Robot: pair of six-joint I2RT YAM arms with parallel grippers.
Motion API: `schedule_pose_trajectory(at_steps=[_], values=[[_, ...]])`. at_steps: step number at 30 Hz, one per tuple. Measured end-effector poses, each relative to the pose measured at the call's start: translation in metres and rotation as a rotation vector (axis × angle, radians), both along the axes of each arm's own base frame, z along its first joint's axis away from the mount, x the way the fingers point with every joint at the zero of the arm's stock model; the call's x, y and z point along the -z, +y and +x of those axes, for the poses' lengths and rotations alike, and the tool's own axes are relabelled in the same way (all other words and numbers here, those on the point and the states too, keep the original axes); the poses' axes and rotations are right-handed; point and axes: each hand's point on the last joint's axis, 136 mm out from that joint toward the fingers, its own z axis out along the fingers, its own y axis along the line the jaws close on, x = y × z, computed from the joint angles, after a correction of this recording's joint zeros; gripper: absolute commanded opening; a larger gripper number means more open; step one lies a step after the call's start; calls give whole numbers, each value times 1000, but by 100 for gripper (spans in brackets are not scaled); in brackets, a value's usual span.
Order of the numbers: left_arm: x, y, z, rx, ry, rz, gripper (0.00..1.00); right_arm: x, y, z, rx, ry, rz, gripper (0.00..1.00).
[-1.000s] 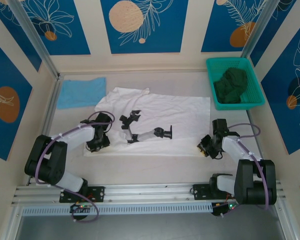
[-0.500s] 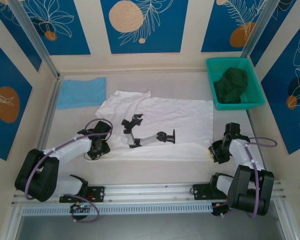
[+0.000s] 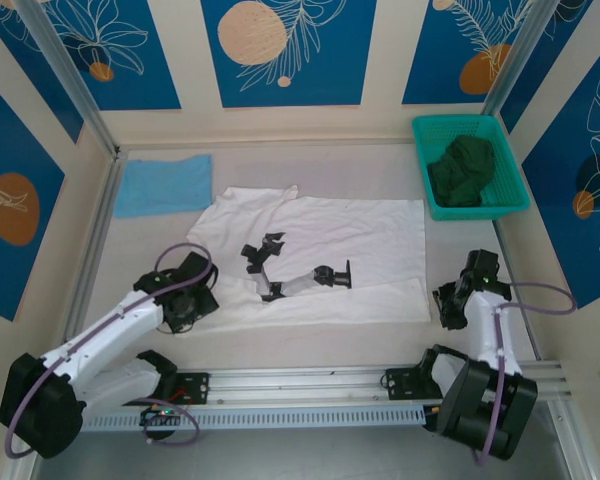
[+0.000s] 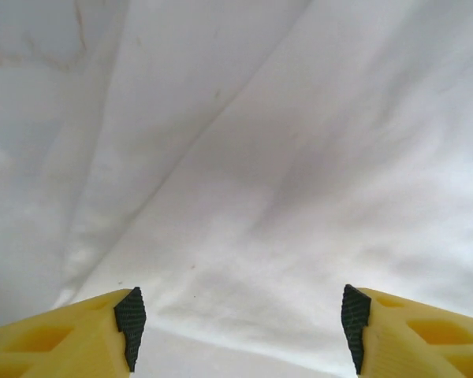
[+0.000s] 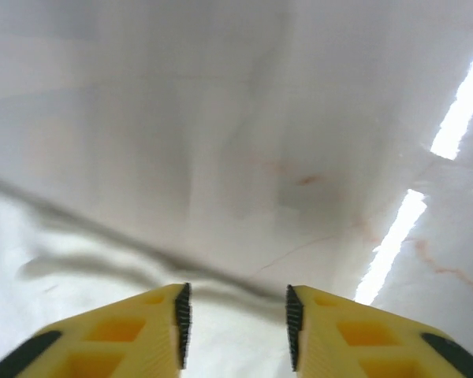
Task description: Fold and stack the t-shirts
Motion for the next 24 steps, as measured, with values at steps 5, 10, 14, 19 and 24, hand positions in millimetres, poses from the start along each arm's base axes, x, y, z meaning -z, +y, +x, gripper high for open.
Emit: schedule_pose_trajectory(at_steps=[5, 10, 14, 19, 24], values=[[-52, 16, 52, -33, -112, 22, 70, -34, 55, 43, -374, -224, -23, 63], [-65, 30, 107, -36, -116, 66, 58, -63, 141, 72, -804, -319, -38, 65], [-40, 38, 152, -25, -55, 78, 53, -61, 179, 93, -956, -305, -54, 64], [3, 50, 171, -15, 44, 72, 53, -37, 191, 98, -1022, -239, -58, 65], [32, 47, 185, 24, 104, 51, 56, -36, 192, 102, -1026, -248, -68, 65]])
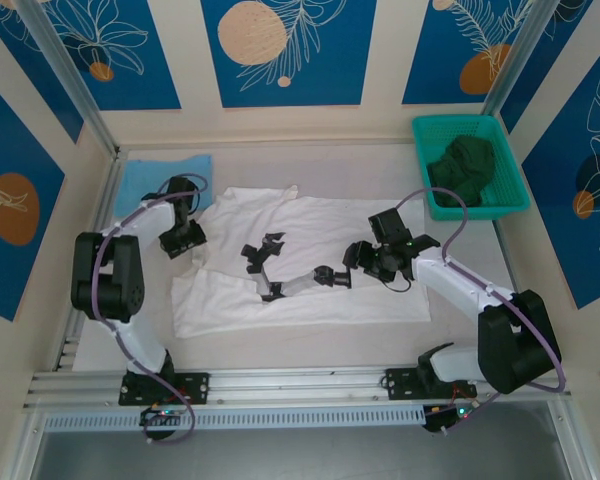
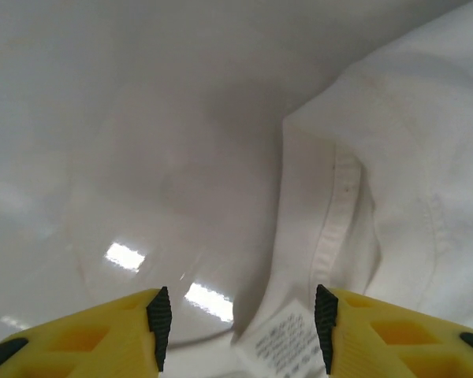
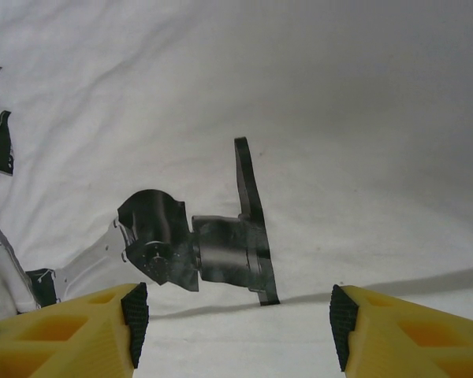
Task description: Fold and stack the t-shirts
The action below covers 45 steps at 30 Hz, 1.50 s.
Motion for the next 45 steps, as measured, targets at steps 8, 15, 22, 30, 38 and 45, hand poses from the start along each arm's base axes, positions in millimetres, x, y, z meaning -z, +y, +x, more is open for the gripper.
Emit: schedule_pose_trajectory(at_steps=[8, 15, 22, 30, 38, 45], values=[[19, -6, 15, 48, 27, -20, 31, 3, -2, 3, 7, -18, 5, 64], [18, 10, 27, 20, 15, 24, 16, 10, -10, 3, 30, -9, 1, 64], [13, 41, 34, -47, 9, 91, 49, 14, -20, 3, 64, 0, 0, 64], [-16, 45, 21, -90, -43, 89, 53, -2, -31, 1, 102, -56, 24, 65], [-32, 22, -28, -101, -105, -60, 46, -4, -32, 0, 107, -68, 33, 65], [6, 25, -57, -123, 15, -48, 42, -1, -32, -2, 107, -61, 38, 65]])
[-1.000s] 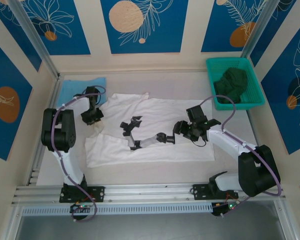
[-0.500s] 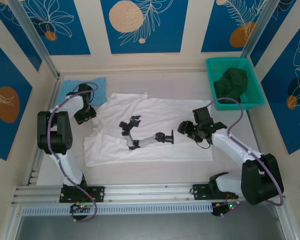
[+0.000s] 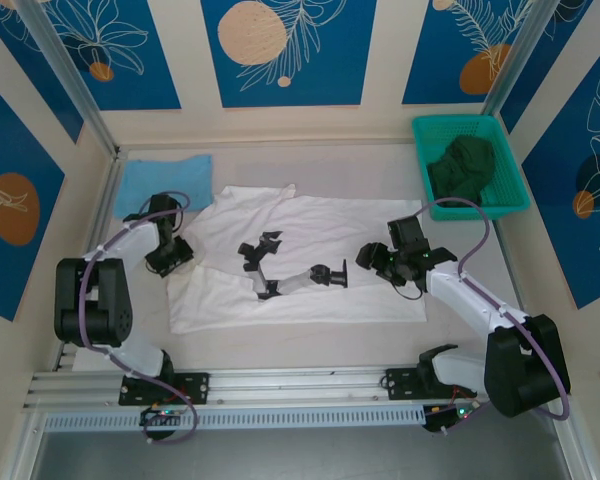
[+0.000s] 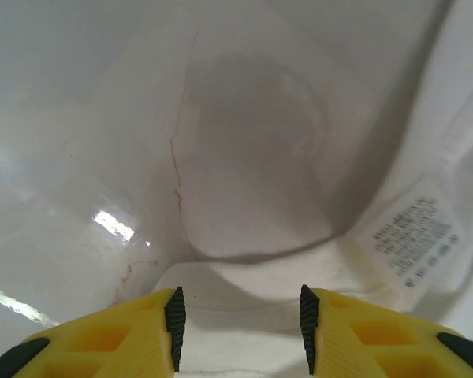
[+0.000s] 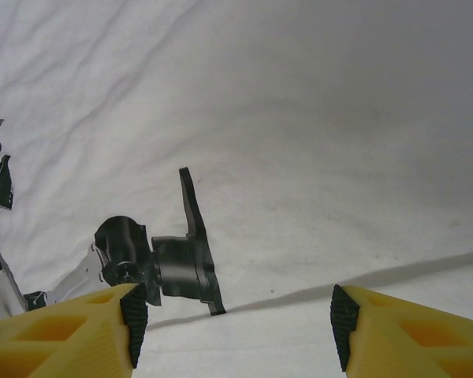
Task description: Fold and stack the t-shirts
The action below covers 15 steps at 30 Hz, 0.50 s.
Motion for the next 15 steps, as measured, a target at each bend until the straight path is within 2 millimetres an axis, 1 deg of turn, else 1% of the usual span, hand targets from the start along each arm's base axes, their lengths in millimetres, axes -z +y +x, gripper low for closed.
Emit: schedule_pose_trajectory(at_steps=[3, 6, 10, 12, 15], values=[[9, 1, -1, -4, 16, 6, 40, 0, -3, 1, 10, 1, 0, 65], [15, 4, -3, -13, 27, 19, 32, 2, -6, 0, 20, 7, 1, 65], [17, 9, -7, -22, 37, 49, 25, 5, -14, 0, 58, 22, 7, 65], [18, 11, -9, -25, 38, 62, 23, 6, -21, 2, 96, 30, 16, 65], [17, 16, -14, -31, 38, 87, 23, 12, -40, 0, 180, 62, 39, 65]])
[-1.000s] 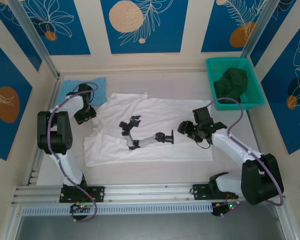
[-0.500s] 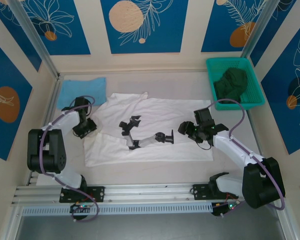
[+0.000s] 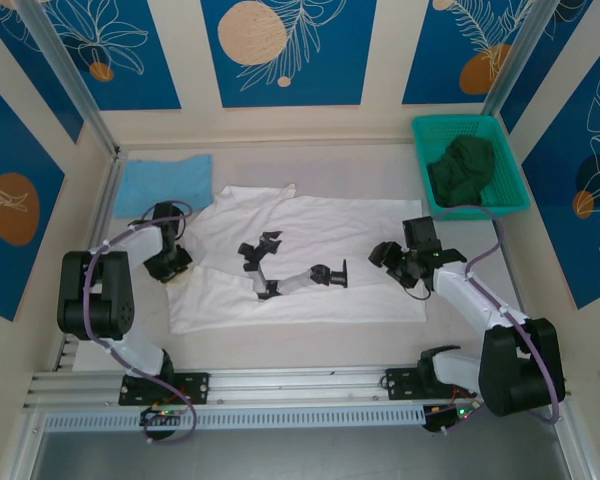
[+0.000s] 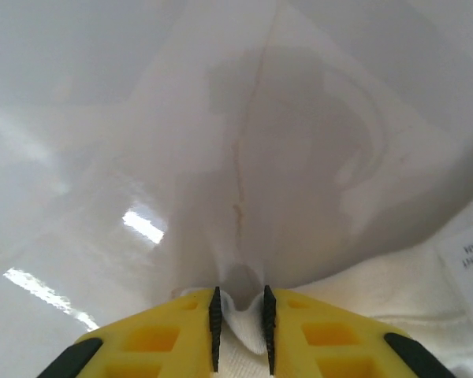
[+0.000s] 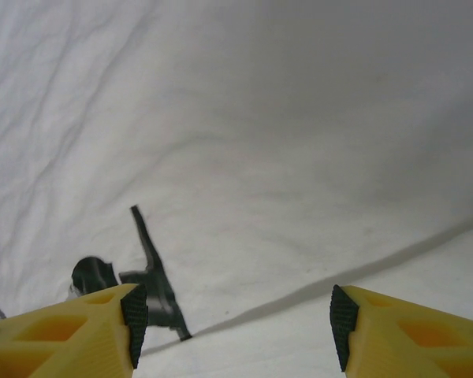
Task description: Fold and stack the t-shirts
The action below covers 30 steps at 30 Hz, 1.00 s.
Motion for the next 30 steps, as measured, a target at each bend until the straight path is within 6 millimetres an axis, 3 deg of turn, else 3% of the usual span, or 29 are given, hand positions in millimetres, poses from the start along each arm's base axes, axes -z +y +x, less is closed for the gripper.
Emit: schedule_pose_trajectory(at_steps=[4, 7, 14, 17, 21, 25, 28, 30], values=[[-1, 8, -16, -20, 18, 39, 27, 18, -24, -14, 111, 68, 35, 65], [-2, 15, -28, -49, 40, 73, 30, 30, -31, -27, 152, 120, 56, 65], [-7, 29, -39, -107, 61, 115, 51, 25, -33, -28, 176, 113, 81, 68], [-21, 29, -34, -109, 35, 114, 61, 15, -33, -27, 174, 73, 84, 70], [-63, 28, -14, -107, -104, 110, 66, -6, -28, -30, 146, -6, 69, 71], [-107, 2, -2, -5, -249, 98, 65, -18, -9, -37, 52, -29, 54, 70], [-117, -45, -6, 154, -283, 67, 59, -16, 9, -43, -33, 34, 33, 68], [-114, -74, -14, 256, -280, 42, 56, -7, 16, -47, -66, 104, 9, 66]])
